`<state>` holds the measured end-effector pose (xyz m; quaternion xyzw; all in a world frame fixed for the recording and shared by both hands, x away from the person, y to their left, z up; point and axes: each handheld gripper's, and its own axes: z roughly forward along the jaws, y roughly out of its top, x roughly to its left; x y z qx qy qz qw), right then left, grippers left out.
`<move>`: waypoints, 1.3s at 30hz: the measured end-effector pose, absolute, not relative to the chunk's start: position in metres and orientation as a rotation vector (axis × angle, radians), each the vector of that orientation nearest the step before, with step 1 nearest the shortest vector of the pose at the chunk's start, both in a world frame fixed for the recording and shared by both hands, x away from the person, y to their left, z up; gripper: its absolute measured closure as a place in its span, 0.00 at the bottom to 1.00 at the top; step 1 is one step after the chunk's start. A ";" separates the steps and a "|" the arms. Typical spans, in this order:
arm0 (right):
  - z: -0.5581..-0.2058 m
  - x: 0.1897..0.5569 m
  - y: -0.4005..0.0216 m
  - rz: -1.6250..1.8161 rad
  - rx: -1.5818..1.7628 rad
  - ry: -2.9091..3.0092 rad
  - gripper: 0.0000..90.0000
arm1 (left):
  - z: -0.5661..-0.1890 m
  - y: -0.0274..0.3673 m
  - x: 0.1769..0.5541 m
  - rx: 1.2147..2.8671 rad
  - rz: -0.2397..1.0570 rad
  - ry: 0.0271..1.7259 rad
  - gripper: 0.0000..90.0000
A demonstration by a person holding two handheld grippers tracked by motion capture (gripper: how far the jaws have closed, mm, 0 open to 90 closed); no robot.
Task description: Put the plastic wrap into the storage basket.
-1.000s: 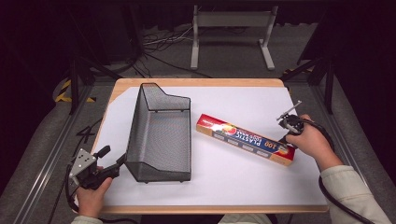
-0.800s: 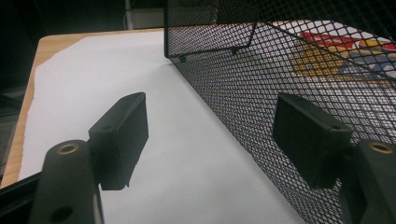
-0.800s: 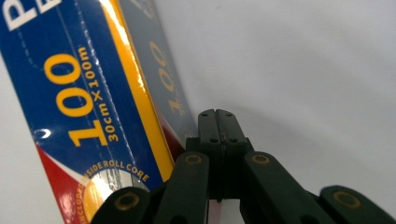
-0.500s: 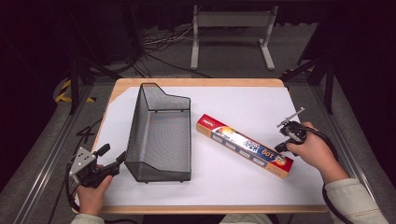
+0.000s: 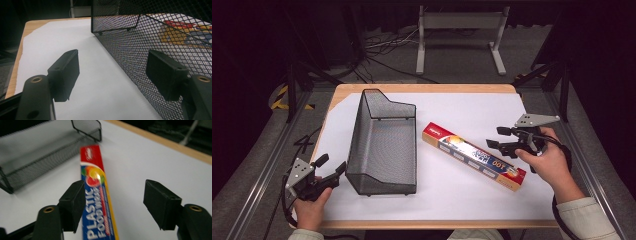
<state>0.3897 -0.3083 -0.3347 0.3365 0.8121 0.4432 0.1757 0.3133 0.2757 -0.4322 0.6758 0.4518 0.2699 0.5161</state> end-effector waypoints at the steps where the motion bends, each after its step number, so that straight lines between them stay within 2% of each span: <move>1: -0.333 0.388 -0.305 1.296 0.930 2.293 0.36 | -0.432 0.276 0.313 1.621 0.651 1.084 0.31; 9: -0.333 0.386 -0.283 1.444 0.845 2.311 0.30 | -0.432 0.277 0.312 1.617 0.653 1.085 0.31; 16: -0.343 0.397 -0.268 1.516 0.820 2.278 0.20 | -0.432 0.278 0.311 1.617 0.656 1.089 0.31; 20: -0.349 0.404 -0.261 1.534 0.848 2.267 0.19 | -0.432 0.279 0.310 1.619 0.658 1.088 0.31; 39: -0.387 0.429 -0.242 0.993 0.887 2.545 0.13 | -0.433 0.279 0.311 1.616 0.657 1.091 0.31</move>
